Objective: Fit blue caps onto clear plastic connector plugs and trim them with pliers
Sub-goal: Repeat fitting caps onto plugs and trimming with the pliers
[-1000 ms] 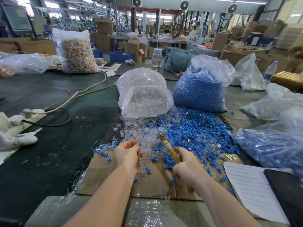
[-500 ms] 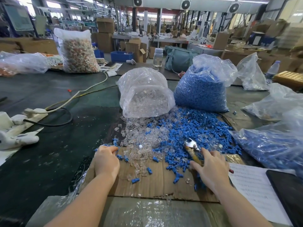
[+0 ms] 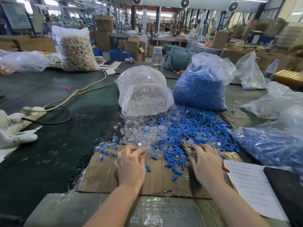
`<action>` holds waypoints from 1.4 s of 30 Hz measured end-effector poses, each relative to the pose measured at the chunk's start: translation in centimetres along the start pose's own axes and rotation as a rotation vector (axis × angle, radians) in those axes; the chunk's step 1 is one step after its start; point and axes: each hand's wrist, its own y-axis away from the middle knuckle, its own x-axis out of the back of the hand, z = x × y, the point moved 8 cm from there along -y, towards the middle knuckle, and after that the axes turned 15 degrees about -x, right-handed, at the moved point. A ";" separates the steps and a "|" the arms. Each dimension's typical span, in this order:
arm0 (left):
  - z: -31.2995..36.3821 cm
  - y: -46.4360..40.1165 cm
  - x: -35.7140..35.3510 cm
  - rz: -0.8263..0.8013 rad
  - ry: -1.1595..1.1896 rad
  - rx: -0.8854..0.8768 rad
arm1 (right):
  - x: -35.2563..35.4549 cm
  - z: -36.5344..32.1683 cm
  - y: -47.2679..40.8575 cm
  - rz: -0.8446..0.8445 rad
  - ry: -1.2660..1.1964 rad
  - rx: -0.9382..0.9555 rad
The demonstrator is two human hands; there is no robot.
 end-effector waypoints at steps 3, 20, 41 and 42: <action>1.5 0.6 -0.8 -0.017 0.031 -0.057 | -0.6 -1.7 1.7 -0.016 -0.041 0.096; 4.5 3.5 -2.1 -0.162 0.123 -0.191 | -1.2 -2.9 4.1 -0.026 -0.079 0.138; 5.1 3.5 -2.3 -0.330 0.382 -0.147 | -1.8 -2.3 4.7 -0.156 -0.011 0.131; 4.8 3.3 -2.2 -0.309 0.395 -0.124 | -1.8 -2.3 4.6 -0.151 -0.015 0.123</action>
